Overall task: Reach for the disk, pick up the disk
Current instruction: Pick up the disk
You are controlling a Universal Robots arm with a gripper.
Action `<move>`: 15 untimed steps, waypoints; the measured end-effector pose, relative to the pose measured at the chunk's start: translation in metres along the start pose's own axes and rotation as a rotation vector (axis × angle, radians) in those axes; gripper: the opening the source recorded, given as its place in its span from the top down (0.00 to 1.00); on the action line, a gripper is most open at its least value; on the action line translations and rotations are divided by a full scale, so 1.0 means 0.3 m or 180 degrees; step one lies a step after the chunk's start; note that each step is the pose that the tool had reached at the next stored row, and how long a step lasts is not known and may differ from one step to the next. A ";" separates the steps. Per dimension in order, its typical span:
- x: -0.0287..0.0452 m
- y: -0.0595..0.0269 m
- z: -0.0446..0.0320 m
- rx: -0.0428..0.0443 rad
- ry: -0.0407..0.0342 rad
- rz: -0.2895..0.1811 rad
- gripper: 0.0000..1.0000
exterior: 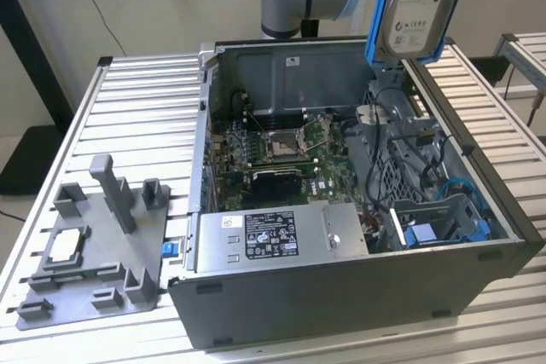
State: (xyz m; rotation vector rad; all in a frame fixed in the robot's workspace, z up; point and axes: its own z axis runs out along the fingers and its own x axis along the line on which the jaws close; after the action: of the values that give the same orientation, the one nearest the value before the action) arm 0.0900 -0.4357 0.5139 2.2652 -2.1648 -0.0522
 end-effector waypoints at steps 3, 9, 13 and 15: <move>0.025 0.001 0.000 -0.0001 0.0000 0.0000 1.00; 0.074 0.003 -0.001 -0.0004 0.0000 0.0001 1.00; 0.109 0.005 -0.002 -0.0005 0.0000 0.0002 1.00; 0.128 0.006 -0.002 -0.0005 0.0000 0.0002 1.00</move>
State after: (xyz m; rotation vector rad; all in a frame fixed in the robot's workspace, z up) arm 0.0900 -0.4741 0.5138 2.2636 -2.1645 -0.0541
